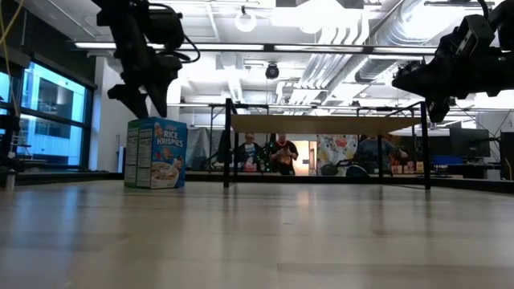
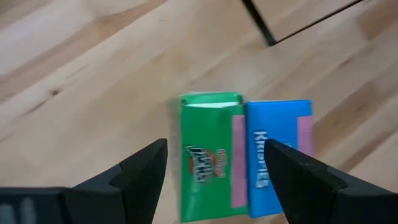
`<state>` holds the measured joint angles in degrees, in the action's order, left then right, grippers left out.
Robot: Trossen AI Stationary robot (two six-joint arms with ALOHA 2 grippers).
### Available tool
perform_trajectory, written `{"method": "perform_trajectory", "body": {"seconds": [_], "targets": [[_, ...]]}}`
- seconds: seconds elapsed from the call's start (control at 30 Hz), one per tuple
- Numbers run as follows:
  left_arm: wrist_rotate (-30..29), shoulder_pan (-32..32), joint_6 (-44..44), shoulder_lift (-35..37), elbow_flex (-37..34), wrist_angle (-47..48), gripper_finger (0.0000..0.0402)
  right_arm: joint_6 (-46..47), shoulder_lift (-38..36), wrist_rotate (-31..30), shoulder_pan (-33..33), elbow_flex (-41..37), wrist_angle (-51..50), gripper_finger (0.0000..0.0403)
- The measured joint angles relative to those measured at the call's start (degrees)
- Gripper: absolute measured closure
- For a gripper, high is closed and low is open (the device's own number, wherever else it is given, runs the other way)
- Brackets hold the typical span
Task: Stack cereal on shelf
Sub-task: Put the top green cereal box on the shelf
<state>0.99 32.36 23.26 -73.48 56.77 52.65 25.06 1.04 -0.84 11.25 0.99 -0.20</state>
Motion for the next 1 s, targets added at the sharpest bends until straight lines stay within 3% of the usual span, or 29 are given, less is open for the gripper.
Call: {"method": "perform_trajectory", "body": {"seconds": [1.0], "targets": [[-0.42,0.02,-3.01,-5.54,-0.02,1.19,0.0145,0.00,0.02,0.02,0.02,0.00,0.02,0.0402]]}}
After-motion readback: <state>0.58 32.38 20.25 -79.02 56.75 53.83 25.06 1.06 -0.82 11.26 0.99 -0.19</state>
